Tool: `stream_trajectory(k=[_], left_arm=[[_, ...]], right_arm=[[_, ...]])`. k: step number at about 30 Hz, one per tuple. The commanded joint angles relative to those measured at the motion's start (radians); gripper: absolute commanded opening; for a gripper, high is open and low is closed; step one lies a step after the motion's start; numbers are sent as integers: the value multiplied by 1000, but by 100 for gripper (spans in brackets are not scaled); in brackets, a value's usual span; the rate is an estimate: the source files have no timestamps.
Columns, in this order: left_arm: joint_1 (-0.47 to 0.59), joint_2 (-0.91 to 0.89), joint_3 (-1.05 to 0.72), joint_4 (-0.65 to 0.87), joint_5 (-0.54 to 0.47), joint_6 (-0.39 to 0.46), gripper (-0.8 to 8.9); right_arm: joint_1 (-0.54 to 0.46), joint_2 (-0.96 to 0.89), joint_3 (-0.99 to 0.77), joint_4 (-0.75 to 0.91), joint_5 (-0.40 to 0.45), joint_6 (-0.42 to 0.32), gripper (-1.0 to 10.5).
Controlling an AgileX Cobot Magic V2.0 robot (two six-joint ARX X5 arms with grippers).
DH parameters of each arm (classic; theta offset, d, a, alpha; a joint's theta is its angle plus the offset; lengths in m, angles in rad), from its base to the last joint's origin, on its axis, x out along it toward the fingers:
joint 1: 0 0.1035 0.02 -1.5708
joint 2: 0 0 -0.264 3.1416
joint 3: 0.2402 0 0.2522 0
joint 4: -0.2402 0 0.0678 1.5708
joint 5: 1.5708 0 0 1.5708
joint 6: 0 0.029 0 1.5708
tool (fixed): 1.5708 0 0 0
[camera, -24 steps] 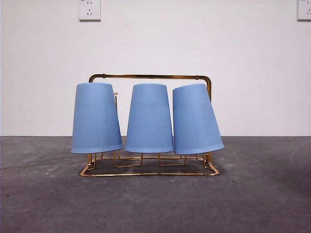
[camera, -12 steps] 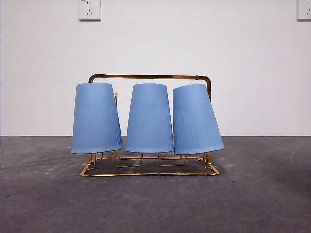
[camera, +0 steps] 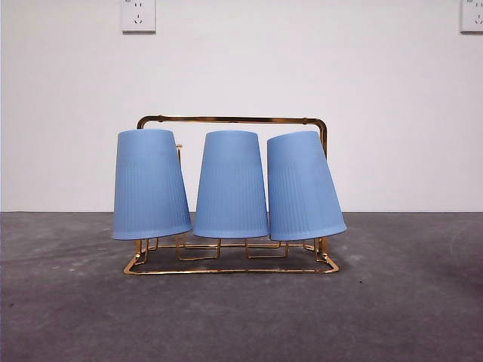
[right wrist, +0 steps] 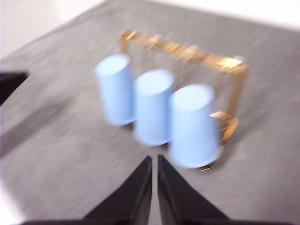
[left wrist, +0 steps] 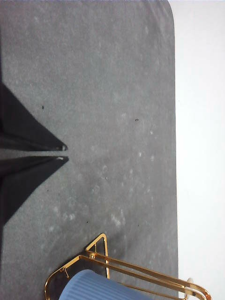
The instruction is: Pick the top cup and place it on cupholder, pick up the mid cup and place it on cupholder, last pick the bottom cup and place it on cupholder.
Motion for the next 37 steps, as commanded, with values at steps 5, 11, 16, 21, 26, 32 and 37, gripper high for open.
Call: stream_trajectory(k=[5,11,16,21,26,32,37], left_arm=[[2,-2,-19,-9,1,-4,9],[2,-2,-19,-9,1,-4,9],[2,-2,-19,-9,1,-4,9],[2,-2,-19,-9,1,-4,9],[2,-2,-19,-9,1,-4,9],[2,-2,-19,-9,1,-4,9],[2,-2,-19,-9,1,-4,9]], right_arm=[[-322,-157,-77,118,6,-110,14],[-547,-315,-293,330,5,-172,14],[-642,-414,-497,523,6,-171,14],[-677,-497,-652,586,6,-171,14],[-687,-554,-737,585,7,-161,14],[-687,-568,-782,566,6,-150,14],[-687,-568,-797,477,6,-144,14]])
